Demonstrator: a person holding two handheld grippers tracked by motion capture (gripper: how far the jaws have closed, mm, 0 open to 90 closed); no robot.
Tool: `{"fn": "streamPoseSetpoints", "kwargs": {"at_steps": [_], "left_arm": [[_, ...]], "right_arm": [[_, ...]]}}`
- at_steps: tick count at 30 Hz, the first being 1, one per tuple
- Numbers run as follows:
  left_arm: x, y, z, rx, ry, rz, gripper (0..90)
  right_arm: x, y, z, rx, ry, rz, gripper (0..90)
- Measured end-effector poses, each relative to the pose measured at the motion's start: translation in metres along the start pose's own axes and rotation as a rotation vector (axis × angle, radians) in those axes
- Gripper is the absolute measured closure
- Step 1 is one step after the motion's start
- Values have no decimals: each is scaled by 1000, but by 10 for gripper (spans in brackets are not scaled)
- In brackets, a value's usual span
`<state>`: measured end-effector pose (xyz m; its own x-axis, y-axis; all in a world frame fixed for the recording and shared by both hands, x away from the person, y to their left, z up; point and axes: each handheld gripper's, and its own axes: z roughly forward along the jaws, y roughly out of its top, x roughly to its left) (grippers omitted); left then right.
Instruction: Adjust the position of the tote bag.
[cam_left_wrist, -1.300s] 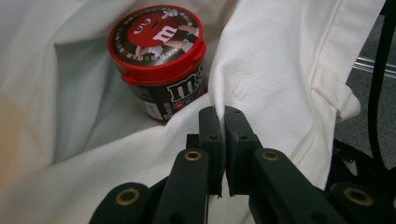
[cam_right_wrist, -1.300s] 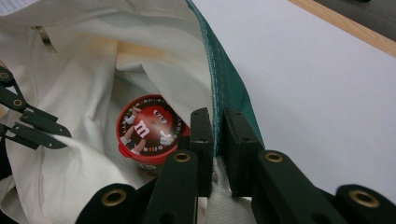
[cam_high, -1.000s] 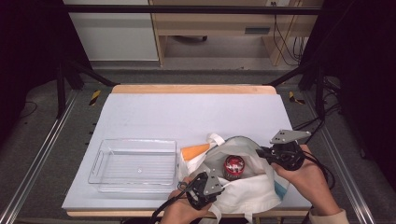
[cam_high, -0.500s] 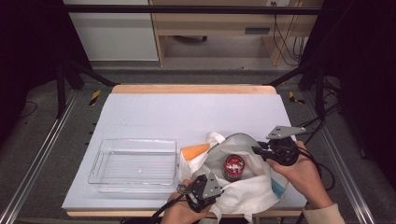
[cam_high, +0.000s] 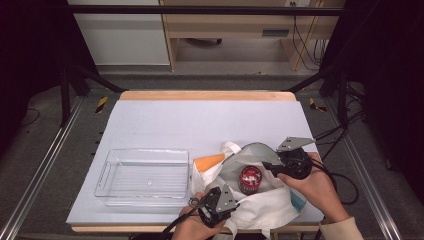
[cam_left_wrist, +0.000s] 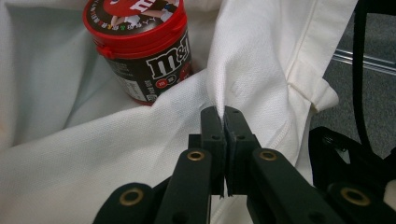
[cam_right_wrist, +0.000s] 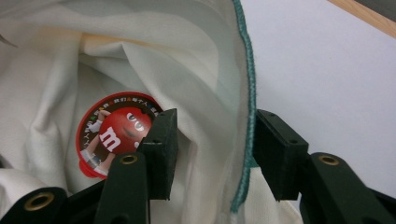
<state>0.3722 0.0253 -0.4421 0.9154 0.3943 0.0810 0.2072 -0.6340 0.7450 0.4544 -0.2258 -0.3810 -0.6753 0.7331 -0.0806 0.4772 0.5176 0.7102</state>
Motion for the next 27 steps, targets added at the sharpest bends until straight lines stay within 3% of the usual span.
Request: {"fn": "streamPoseSetpoints", "kwargs": {"at_steps": [14, 19, 22, 27], "left_arm": [[2, 3, -1, -9, 1, 0, 882], [4, 5, -1, -7, 1, 0, 883], [3, 4, 0, -4, 1, 2, 884], [2, 3, 1, 5, -20, 13, 885]], "right_arm": [[1, -5, 17, 61, 4, -24, 626], [1, -5, 22, 78, -2, -22, 728], [0, -5, 26, 96, -13, -18, 835], [-5, -3, 27, 95, -6, 5, 874]]}}
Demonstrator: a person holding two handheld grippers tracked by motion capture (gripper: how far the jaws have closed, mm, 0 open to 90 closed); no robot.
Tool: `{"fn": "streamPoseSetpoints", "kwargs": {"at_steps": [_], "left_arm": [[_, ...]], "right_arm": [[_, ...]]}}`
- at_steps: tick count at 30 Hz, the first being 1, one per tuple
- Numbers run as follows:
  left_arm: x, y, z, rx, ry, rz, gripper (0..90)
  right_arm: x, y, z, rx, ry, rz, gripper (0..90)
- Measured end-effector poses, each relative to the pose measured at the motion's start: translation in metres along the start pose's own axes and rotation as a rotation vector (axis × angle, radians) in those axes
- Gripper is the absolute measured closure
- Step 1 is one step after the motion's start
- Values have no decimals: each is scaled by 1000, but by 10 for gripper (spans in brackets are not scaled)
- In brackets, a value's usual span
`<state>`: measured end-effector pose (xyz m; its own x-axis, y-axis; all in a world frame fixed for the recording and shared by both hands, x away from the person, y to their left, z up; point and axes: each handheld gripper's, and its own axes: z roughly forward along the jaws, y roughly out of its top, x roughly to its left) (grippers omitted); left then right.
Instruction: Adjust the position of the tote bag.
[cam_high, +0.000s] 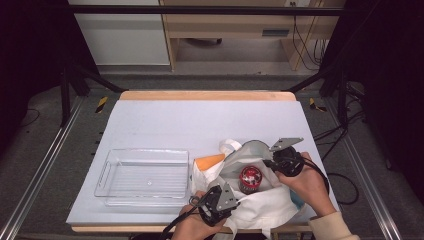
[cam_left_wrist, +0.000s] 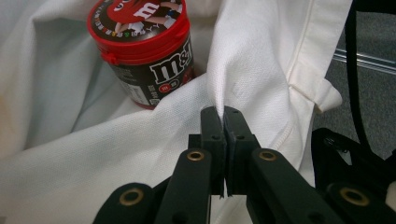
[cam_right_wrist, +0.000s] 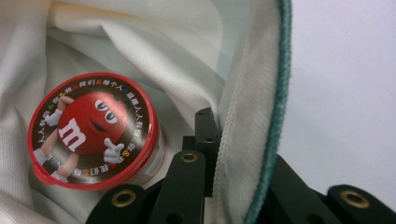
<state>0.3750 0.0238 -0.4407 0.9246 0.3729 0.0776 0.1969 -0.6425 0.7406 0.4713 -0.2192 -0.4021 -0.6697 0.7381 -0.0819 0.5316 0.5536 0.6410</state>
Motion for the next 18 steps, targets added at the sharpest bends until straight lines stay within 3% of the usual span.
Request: {"fn": "streamPoseSetpoints", "kwargs": {"at_steps": [9, 18], "left_arm": [[-3, -2, 0, 11, 8, 4, 887], [-4, -4, 1, 22, 5, 13, 889]], "right_arm": [[-19, 5, 15, 32, 27, 64, 881], [-29, 0, 25, 18, 45, 105, 882]]}}
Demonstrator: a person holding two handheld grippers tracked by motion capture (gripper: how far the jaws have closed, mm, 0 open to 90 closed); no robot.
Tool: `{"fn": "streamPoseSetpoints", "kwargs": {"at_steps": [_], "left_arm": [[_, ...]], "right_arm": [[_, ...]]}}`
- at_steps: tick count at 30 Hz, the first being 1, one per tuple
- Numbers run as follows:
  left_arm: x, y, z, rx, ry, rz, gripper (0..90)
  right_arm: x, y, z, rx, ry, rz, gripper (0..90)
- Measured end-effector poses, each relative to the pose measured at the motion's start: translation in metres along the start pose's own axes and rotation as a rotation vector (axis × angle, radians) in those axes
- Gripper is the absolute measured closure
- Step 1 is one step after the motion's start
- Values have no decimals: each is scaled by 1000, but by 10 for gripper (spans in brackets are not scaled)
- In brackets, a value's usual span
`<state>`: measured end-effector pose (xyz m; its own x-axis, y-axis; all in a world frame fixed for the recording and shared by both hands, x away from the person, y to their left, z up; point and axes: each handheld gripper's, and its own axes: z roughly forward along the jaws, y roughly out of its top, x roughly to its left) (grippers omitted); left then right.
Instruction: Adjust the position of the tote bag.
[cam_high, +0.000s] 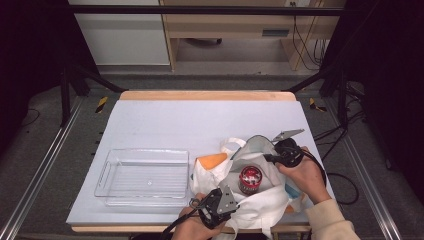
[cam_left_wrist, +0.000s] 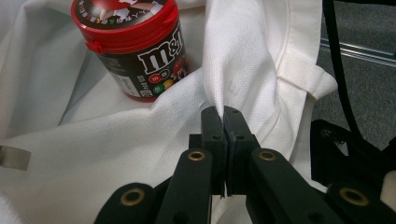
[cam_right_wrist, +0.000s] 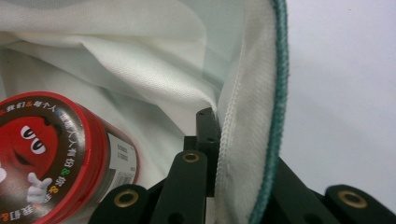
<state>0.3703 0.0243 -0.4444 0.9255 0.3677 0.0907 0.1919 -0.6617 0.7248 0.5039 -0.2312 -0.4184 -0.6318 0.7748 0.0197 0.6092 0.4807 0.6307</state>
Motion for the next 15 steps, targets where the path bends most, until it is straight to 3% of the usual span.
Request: {"fn": "streamPoseSetpoints", "kwargs": {"at_steps": [15], "left_arm": [[-5, -4, -1, -3, 4, 9, 890]], "right_arm": [[-14, -7, 12, -24, 24, 53, 883]]}}
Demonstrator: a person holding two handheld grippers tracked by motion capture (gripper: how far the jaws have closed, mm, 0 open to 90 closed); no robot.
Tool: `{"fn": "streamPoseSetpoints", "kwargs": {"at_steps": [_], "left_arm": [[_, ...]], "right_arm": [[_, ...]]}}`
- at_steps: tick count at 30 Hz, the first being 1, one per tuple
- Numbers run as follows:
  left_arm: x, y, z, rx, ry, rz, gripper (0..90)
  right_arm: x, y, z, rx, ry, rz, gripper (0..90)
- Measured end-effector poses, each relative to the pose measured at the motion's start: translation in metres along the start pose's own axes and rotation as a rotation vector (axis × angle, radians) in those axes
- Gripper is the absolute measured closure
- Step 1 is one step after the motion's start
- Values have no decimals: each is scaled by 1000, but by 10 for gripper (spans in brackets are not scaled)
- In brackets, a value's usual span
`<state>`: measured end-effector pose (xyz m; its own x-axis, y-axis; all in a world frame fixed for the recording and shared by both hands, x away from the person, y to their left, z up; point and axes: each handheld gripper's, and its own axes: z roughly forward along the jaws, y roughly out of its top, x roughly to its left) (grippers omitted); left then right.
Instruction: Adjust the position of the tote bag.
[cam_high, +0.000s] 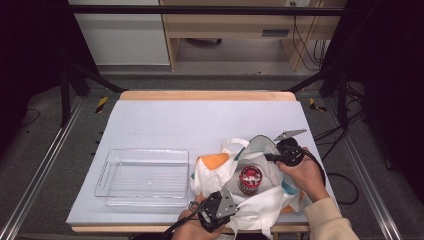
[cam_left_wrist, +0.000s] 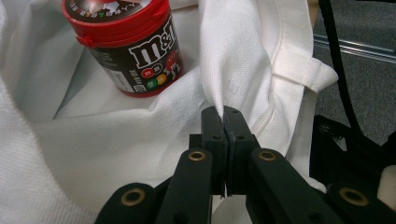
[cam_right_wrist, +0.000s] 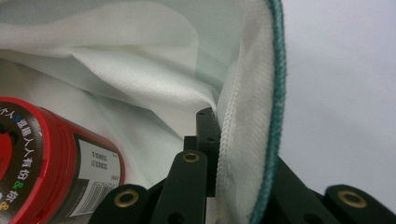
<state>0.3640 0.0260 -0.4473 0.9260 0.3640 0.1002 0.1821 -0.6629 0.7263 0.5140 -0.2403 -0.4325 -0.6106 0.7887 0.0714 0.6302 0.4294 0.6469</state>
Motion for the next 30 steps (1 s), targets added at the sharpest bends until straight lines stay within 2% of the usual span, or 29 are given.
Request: {"fn": "streamPoseSetpoints", "kwargs": {"at_steps": [16, 30], "left_arm": [[0, 0, -1, -3, 3, 5, 890], [-3, -1, -3, 0, -3, 18, 891]], "right_arm": [[-2, 1, 2, 4, 3, 15, 883], [-7, 2, 6, 16, 6, 48, 883]]}}
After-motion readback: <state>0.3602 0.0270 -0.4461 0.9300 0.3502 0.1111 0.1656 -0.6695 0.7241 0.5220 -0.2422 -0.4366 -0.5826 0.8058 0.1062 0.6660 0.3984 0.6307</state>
